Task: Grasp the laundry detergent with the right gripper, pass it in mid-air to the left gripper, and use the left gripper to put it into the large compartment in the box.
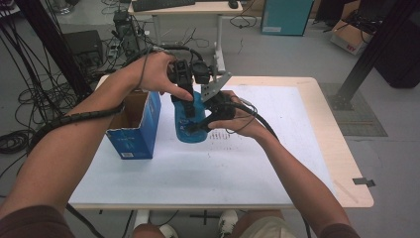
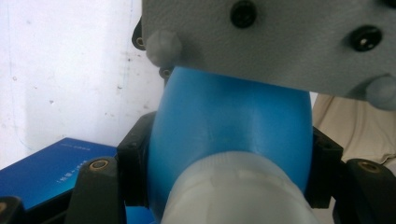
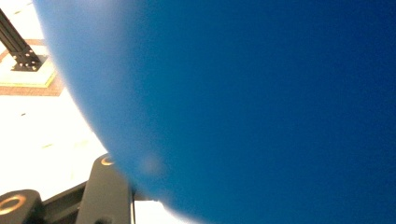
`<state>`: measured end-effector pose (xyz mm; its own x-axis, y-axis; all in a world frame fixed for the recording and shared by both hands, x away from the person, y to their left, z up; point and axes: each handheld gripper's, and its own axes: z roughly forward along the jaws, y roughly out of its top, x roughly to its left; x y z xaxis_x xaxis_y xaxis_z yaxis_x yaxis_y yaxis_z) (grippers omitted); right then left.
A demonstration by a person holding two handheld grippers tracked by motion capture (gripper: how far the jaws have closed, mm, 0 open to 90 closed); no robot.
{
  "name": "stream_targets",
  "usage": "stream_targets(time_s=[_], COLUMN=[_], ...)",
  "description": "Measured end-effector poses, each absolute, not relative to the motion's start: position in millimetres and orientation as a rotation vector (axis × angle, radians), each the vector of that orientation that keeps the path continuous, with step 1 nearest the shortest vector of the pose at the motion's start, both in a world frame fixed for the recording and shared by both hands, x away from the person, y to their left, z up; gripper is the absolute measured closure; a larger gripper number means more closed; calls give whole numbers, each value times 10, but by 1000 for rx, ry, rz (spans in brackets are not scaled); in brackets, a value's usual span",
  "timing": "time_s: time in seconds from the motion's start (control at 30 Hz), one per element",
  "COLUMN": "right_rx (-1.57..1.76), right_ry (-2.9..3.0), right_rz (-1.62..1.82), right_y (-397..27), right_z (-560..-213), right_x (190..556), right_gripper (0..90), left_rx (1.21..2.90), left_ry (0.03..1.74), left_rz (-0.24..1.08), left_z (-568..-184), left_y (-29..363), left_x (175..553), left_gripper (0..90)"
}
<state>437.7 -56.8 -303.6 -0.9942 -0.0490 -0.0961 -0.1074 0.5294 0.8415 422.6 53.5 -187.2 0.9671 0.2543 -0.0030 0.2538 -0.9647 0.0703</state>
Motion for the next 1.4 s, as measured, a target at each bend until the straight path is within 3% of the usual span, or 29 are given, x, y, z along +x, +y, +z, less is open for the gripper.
stream_targets(time_s=[1.4], right_rx=[-170], right_ry=[2673], right_rz=[1513], right_y=[-561], right_z=[-3024], right_x=[4383], right_gripper=[412], left_rx=[3050], left_ry=[433], left_rz=[-26], left_z=[-1849], left_y=[579], left_x=[4230], left_gripper=[364])
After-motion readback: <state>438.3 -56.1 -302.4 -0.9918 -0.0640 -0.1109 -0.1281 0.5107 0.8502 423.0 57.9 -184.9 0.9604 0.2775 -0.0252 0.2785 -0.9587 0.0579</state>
